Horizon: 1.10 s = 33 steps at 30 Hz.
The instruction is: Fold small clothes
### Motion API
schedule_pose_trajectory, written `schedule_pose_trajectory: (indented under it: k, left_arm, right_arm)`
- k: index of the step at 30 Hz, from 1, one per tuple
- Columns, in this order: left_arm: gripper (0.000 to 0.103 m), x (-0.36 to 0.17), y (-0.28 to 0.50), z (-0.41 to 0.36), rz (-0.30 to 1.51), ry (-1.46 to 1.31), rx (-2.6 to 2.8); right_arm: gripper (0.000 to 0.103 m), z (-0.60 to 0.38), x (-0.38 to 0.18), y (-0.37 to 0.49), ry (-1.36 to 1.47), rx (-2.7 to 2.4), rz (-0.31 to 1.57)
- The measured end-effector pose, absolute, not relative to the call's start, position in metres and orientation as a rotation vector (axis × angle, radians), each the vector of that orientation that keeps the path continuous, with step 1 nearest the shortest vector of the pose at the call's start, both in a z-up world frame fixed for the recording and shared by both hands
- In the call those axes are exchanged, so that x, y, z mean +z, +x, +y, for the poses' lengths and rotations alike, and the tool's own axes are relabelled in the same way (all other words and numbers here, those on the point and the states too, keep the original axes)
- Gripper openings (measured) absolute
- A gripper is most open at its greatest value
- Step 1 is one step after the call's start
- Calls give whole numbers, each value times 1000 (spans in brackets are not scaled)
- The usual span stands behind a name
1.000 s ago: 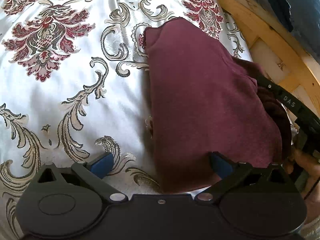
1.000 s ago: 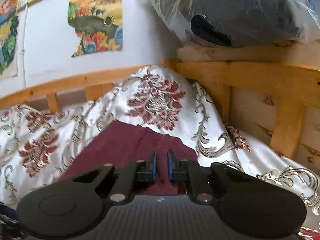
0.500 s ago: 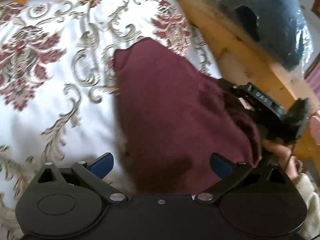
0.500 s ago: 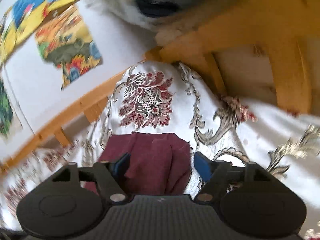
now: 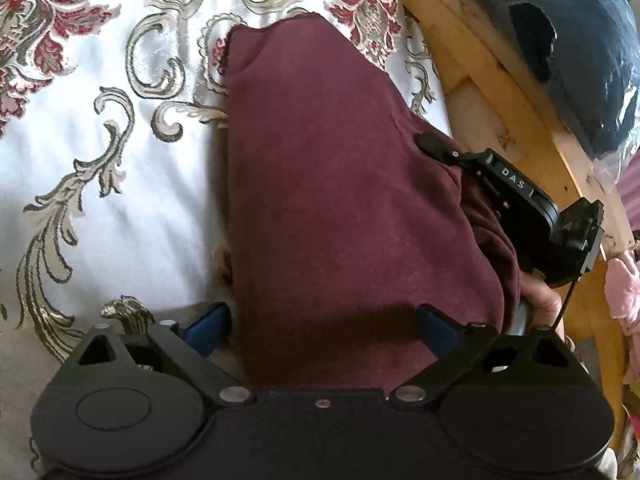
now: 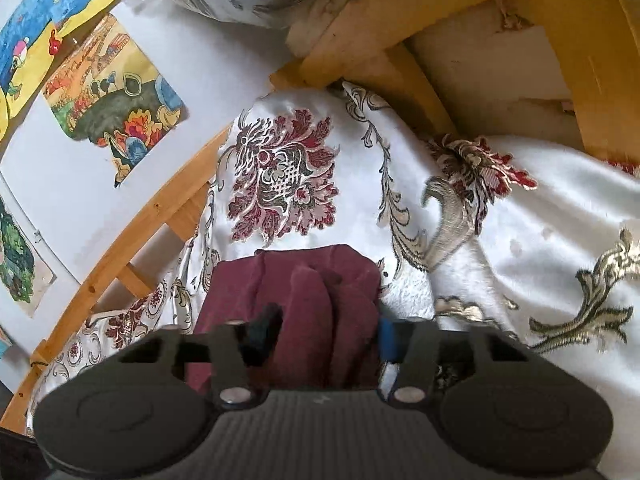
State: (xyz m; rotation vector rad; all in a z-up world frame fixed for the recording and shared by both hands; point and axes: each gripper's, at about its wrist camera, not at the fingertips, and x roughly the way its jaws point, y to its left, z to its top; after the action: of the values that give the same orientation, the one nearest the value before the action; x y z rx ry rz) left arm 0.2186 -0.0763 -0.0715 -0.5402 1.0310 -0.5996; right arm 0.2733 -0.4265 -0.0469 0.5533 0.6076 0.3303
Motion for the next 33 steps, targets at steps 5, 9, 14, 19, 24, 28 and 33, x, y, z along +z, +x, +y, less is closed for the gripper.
schedule_pose_trajectory:
  k: [5,9,14,19,24,28,33]
  left_arm:
    - [86,-70,216,-74,1030,-538,-599]
    - [73,-70,213,-68,1030,-534,-582]
    - [65,-71,210,-62,1028,-559,-574]
    - [64,-70,211,-63,1033,-556,-573]
    - [66,-69,214,-67,1045,-553,-567]
    - [67,-69,214,-67,1048,-555,-563]
    - [67,-72,210,-65,1036,-563,-564]
  right_arm:
    - [32,-422,-44,267,562,328,576]
    - [37,-407,-33,264,463,279,556]
    - [68,-414,-36,271,527,221,602]
    - [101,-422,-42,285,571,353,663]
    - [102,-426,-49,293,630,395,636]
    - [54,-438,-53,285,728,352,582]
    - [32,-439,-53,279,751,345,553]
